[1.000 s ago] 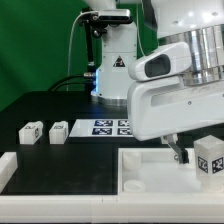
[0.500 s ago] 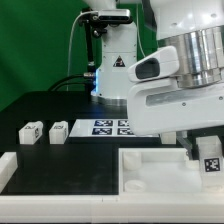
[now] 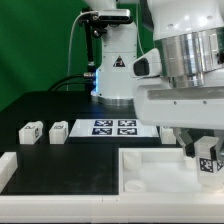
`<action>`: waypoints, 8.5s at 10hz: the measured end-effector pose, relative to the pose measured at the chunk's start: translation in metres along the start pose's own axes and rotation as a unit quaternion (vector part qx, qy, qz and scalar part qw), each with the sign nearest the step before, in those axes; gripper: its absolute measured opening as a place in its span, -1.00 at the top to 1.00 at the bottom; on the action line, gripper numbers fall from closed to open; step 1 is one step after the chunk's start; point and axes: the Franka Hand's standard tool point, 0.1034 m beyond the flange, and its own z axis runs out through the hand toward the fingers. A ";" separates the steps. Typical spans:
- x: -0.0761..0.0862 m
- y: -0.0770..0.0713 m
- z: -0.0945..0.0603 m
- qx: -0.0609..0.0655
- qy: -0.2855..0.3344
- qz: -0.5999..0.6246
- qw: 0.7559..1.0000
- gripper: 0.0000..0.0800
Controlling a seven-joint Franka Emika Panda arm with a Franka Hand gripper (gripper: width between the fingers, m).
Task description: Assemble one leg
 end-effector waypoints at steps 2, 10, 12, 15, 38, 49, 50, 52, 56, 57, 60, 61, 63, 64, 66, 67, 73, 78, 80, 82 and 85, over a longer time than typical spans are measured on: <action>-0.003 0.005 0.000 0.015 -0.003 0.147 0.989 0.26; -0.013 -0.003 -0.003 0.001 -0.024 -0.007 1.000 -0.53; -0.013 -0.003 -0.003 0.003 -0.024 -0.085 0.996 -0.62; -0.013 -0.001 -0.001 -0.024 -0.005 -0.364 0.931 -0.62; -0.024 -0.005 0.000 -0.022 -0.017 0.196 0.980 0.27; -0.029 -0.003 0.012 -0.023 -0.016 -0.042 0.999 -0.61; -0.029 -0.003 0.013 -0.023 -0.017 -0.106 0.994 -0.62; -0.009 -0.005 0.007 -0.037 -0.006 -0.288 0.957 -0.62; -0.007 -0.008 0.008 -0.035 -0.003 -0.301 0.953 -0.28; -0.007 -0.008 0.009 -0.035 -0.003 -0.288 0.957 0.17; -0.004 -0.005 0.009 -0.036 0.001 -0.108 0.993 0.27; -0.004 -0.004 0.009 -0.039 0.000 -0.013 0.999 0.27; -0.002 0.001 0.009 -0.023 -0.026 0.191 0.981 0.27; -0.003 0.002 0.009 -0.021 -0.034 0.262 0.964 0.27; -0.005 0.002 0.010 -0.023 -0.033 0.303 0.952 0.27; -0.005 0.002 0.010 -0.022 -0.034 0.289 0.956 0.27; -0.016 0.001 0.014 -0.023 -0.031 -0.029 0.999 -0.62; -0.016 -0.005 0.013 -0.043 -0.009 -0.446 0.894 -0.62; -0.015 -0.005 0.013 -0.043 -0.008 -0.422 0.905 -0.34; -0.016 -0.005 0.013 -0.042 -0.006 -0.368 0.929 0.12; -0.015 -0.006 0.013 -0.046 0.006 -0.144 0.988 0.26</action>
Offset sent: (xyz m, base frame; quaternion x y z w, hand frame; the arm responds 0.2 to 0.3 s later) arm 0.0116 0.0018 0.0019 0.0338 -0.0349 0.3318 0.9421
